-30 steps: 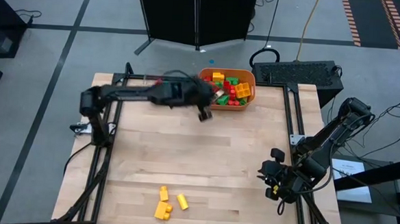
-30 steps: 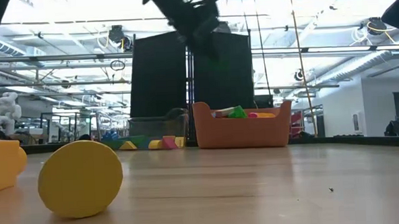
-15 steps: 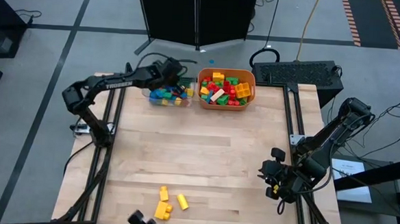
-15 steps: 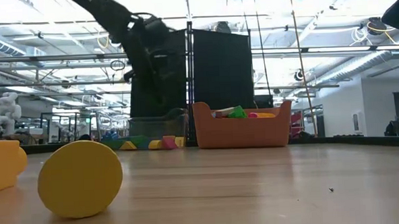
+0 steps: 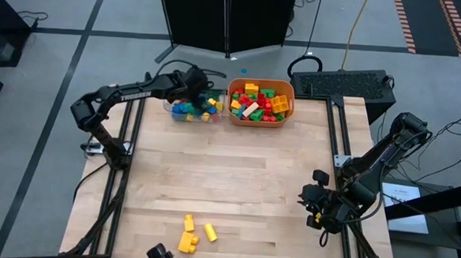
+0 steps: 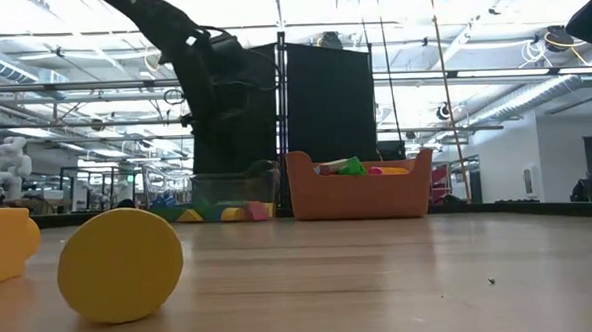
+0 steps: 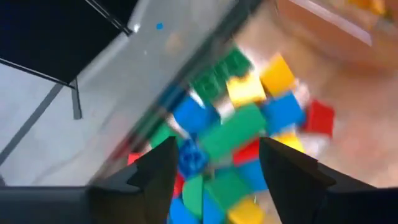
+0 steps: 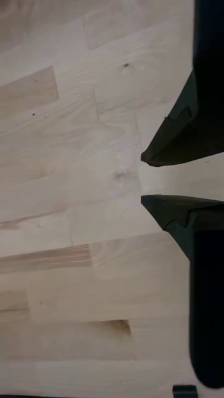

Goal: Sort blocks by size
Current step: Put the big yellow game piece into the orange bin

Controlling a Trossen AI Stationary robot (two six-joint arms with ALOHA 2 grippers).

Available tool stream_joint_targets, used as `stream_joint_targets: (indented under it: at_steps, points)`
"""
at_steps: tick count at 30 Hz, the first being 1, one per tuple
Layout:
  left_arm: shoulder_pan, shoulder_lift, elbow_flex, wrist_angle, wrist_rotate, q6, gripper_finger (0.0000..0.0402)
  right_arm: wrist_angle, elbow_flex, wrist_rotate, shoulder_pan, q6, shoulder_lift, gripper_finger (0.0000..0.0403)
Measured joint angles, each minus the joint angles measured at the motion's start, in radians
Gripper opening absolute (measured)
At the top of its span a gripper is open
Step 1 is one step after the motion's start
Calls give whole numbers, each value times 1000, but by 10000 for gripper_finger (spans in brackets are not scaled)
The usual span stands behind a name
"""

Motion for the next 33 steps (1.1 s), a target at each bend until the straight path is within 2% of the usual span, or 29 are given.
stream_joint_targets:
  at_steps: [2, 3, 6, 8, 12, 15, 17, 22, 28, 33]
  points:
    - [-7, -11, 0, -57, 15, 8, 236, -3, 0, 0, 0, 0, 0, 79]
    - [-7, -19, 0, -86, 54, 11, 240, -5, 0, 0, 0, 0, 0, 79]
    - [-17, -46, 0, -221, 252, 70, 244, -13, 0, 1, 0, 0, 0, 79]
    - [-49, -65, 0, -329, 330, 102, 245, -12, 0, 6, 0, 0, 0, 79]
    - [-145, -107, 0, -511, 362, 98, 246, -11, 0, 32, 0, 4, 0, 79]
    - [-251, -158, 0, -530, 396, 15, 246, -11, 0, 53, 0, 7, 0, 79]
    - [-325, -192, 0, -490, 402, -135, 246, -11, 0, 54, 0, 9, 0, 79]
    - [-530, -229, 0, -438, 205, -782, 246, -11, 0, 54, 0, 72, 0, 79]
    - [-821, -201, -14, -428, -26, -1254, 246, -10, 0, 53, 0, 111, 0, 79]
    - [-1035, -125, -22, -425, -98, -1625, 247, 4, 0, 49, 0, 113, 0, 79]
